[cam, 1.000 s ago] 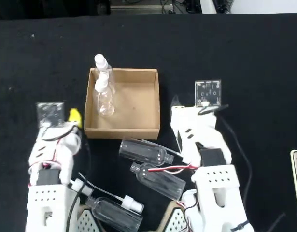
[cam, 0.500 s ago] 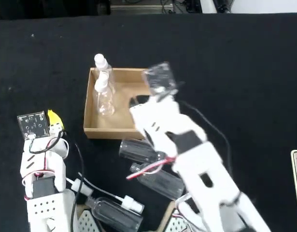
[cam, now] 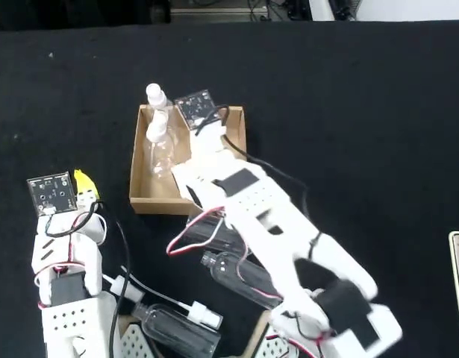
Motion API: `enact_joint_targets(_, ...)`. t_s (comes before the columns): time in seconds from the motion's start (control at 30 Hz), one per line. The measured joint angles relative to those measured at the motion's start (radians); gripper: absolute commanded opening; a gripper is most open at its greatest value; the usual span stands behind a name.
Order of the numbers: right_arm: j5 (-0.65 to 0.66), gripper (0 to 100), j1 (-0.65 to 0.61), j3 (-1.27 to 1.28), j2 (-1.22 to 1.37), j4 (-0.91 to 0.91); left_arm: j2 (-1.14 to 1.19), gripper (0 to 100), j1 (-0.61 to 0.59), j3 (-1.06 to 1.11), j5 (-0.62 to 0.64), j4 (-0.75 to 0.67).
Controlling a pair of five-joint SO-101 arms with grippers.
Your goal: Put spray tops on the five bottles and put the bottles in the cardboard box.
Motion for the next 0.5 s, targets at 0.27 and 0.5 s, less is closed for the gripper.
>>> enact_joint_targets(0.27,-0.014,1.0,-0.026,-0.058,0.13,-0.002,0.0,3,0.0,0.0,0.0,0.0)
enact_joint_targets(0.5,-0.104,1.1,-0.055,-0.06,0.138,-0.084,0.0,3,0.0,0.0,0.0,0.0)
